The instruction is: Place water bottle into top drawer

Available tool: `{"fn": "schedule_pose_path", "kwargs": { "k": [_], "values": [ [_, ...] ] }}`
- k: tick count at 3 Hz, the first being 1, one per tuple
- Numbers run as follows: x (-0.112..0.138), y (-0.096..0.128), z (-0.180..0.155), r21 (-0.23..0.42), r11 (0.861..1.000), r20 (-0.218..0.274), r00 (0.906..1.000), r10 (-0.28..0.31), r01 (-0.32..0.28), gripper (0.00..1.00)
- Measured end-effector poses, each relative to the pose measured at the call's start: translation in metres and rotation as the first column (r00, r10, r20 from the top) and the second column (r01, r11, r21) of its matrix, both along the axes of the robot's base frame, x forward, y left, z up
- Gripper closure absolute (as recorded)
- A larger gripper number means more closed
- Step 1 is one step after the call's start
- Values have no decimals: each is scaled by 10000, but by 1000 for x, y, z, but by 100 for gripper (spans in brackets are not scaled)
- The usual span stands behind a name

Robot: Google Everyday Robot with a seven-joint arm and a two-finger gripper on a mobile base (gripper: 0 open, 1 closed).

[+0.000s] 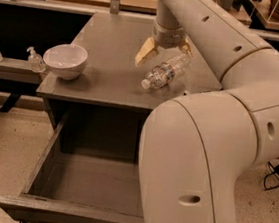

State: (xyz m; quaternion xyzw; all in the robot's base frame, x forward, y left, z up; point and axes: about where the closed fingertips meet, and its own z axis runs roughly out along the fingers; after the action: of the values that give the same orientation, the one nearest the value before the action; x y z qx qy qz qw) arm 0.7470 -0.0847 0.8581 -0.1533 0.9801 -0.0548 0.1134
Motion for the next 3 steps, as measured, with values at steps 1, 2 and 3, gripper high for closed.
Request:
{"fn": "schedule_pose_path", "kwargs": {
  "k": [1, 2, 3],
  "values": [
    [-6, -8, -8, -377, 9965, -283, 9967, -762, 751, 0],
    [-11, -11, -19, -677, 9916, -480, 9924, -1133, 1099, 0],
    [-19, -12, -37, -622, 9944, -1158, 9890, -917, 849, 0]
  ]
}}
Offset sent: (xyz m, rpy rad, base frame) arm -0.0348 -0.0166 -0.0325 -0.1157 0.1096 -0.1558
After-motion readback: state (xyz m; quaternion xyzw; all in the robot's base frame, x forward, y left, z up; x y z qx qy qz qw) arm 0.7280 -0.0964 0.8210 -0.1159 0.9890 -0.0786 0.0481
